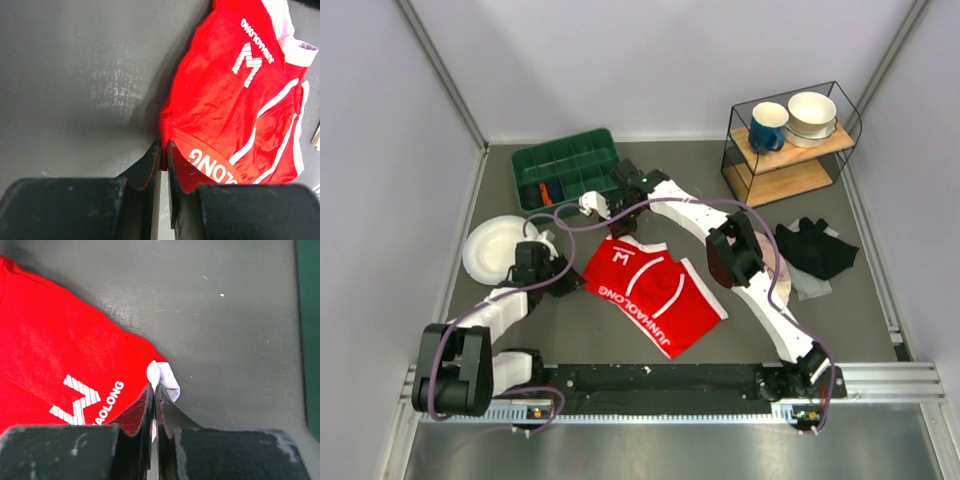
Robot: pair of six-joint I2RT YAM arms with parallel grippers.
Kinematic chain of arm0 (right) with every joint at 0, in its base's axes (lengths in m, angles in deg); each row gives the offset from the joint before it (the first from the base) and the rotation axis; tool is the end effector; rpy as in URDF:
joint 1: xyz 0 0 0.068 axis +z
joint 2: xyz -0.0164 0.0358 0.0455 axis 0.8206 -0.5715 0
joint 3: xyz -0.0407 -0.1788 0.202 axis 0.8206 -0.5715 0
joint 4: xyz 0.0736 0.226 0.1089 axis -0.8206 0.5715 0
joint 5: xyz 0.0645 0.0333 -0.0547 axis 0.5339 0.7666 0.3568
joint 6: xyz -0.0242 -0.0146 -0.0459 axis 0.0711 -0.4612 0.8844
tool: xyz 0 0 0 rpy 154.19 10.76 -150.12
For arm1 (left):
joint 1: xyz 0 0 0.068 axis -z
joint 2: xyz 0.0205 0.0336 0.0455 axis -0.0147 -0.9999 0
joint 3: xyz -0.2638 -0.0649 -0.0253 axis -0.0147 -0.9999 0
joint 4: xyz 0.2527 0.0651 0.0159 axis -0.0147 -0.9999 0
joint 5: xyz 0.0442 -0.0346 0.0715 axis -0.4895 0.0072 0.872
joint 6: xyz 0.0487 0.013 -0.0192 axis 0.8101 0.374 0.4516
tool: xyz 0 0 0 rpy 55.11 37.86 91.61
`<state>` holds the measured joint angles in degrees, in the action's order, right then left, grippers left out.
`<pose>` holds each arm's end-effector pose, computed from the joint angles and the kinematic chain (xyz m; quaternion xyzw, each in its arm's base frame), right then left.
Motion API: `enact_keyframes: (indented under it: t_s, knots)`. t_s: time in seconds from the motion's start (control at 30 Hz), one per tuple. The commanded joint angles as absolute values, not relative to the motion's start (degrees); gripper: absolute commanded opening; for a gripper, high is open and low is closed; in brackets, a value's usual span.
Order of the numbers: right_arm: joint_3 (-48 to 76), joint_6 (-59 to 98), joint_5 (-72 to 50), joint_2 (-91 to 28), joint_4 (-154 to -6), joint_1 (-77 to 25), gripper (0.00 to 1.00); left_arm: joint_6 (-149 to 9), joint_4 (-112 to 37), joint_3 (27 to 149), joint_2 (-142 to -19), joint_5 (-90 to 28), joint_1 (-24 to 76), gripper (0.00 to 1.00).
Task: Roll the underwear
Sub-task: Flatten out the underwear at the center of the board.
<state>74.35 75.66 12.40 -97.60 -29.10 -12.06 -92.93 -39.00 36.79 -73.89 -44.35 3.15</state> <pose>0.3830 0.3835 0.1723 -0.7197 0.6034 0.2488 0.2368 0.2050 -0.0275 0.1418 -0.1709 0.8997 -0.2833 0.2847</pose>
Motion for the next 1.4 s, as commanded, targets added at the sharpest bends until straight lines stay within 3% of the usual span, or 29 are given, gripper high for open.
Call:
enact_keyframes:
  t_s: [0.0,0.17,0.4,0.63,0.9,1.37]
  knots:
    - [75.8,72.8,15.7,-94.7,-31.4,-12.9,0.0,-90.3,-41.5,40.9,-71.4,-45.0,2.9,0.08]
    - [75.2,69.5,17.9,-89.3,-32.3,-15.9,0.0,-88.0,-45.5,46.7,-70.5,-46.8,3.0,0.0]
    - [70.3,65.9,24.0,-80.7,-33.4,-20.6,0.0,-84.2,-52.1,55.5,-71.6,-52.4,2.9,0.0]
    - [53.6,66.6,29.8,-68.5,-33.5,-22.8,0.0,-81.7,-54.8,60.8,-73.9,-62.4,5.2,0.0]
    - [32.7,71.6,30.7,-55.6,-34.5,-23.0,0.0,-80.0,-59.2,60.3,-73.2,-61.3,12.4,0.0]
    - [12.4,77.8,29.6,-44.7,-34.4,-23.9,0.0,-82.4,-60.3,54.5,-71.9,-60.1,23.2,0.0]
